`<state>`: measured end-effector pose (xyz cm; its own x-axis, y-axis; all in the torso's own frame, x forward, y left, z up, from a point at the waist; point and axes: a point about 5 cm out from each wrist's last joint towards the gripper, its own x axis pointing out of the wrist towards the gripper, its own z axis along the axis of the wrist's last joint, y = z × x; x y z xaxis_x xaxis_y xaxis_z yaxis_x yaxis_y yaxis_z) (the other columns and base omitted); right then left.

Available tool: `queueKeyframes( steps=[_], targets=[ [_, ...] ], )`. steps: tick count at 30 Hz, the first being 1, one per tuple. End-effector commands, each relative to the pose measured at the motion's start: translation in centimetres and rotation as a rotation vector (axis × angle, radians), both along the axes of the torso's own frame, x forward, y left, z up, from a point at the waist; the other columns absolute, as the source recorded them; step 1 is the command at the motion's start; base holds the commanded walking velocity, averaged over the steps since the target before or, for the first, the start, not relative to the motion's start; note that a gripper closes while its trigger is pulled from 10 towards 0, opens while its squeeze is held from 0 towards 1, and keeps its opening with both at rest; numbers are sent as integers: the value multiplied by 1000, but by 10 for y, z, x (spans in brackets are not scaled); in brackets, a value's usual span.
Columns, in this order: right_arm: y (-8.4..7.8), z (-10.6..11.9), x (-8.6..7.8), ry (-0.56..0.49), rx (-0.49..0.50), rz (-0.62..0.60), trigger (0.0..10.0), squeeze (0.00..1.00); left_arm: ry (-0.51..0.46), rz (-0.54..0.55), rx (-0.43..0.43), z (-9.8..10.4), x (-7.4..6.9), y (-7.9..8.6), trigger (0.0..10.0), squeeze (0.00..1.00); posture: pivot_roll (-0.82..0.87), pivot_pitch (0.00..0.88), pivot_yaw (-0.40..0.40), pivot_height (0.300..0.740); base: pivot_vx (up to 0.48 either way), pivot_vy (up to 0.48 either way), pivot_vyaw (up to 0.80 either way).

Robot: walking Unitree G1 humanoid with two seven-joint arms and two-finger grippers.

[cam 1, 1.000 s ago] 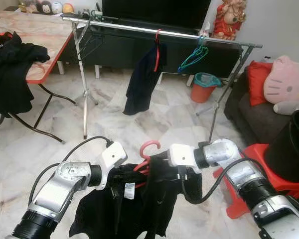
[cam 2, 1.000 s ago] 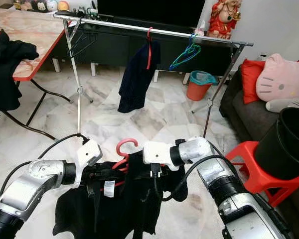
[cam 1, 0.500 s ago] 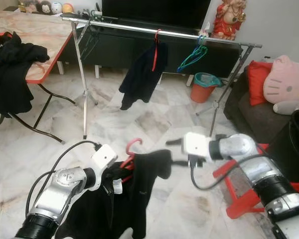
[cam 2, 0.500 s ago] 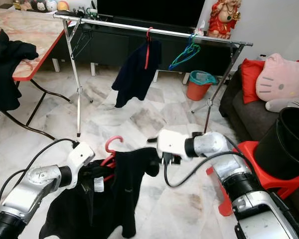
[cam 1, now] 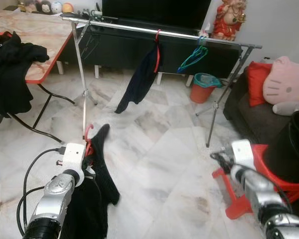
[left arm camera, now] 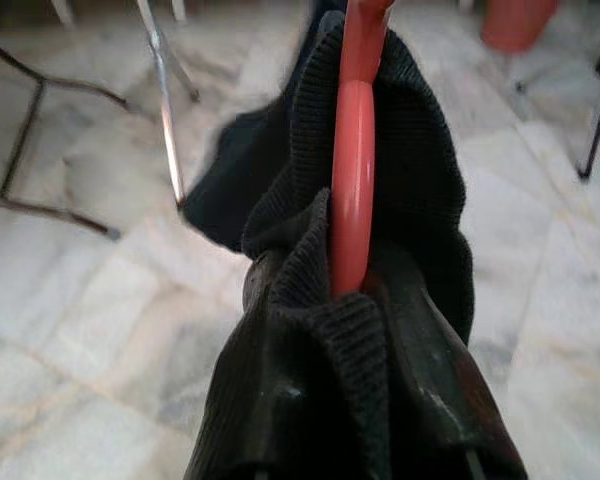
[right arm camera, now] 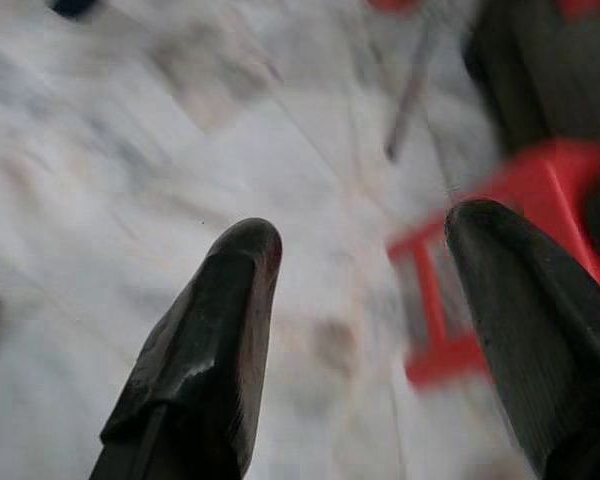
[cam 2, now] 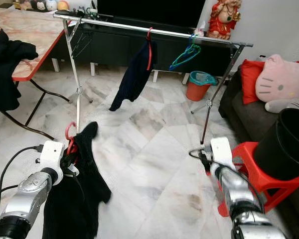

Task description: Hang hanger

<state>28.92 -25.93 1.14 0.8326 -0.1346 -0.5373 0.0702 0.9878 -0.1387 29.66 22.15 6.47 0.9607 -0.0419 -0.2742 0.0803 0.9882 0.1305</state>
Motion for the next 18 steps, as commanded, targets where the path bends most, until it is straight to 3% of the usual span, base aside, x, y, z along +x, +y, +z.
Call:
queueKeyframes(
  steps=[1, 2, 5, 9, 13, 18],
  targets=[
    [-2, -20, -20, 51, 34, -107, 10000, 0, -108, 18, -27, 16, 1, -2, 10000, 0, 31, 0, -165, 740, 0, 0, 0],
    [-2, -20, -20, 51, 34, -107, 10000, 0, -108, 18, -27, 16, 1, -2, 10000, 0, 31, 0, -165, 740, 0, 0, 0],
    [5, -43, -46, 110, 39, -178, 10000, 0, -158, 48, -17, 20, -9, 1, 10000, 0, 47, 0, -149, 740, 0, 0, 0],
    [11, -59, -66, 181, 28, -177, 10000, 0, -195, 51, -7, 28, -16, 1, 10000, 0, 46, 0, -132, 740, 0, 0, 0],
    [25, -86, -105, 328, 49, -177, 10000, 0, -246, 59, 20, 42, -24, 3, 10000, 0, 77, 0, -120, 740, 0, 0, 0],
    [36, -100, -131, 403, 71, -200, 10000, 0, -226, 42, 32, 39, -29, -1, 10000, 0, 85, 0, -104, 740, 0, 0, 0]
  ],
)
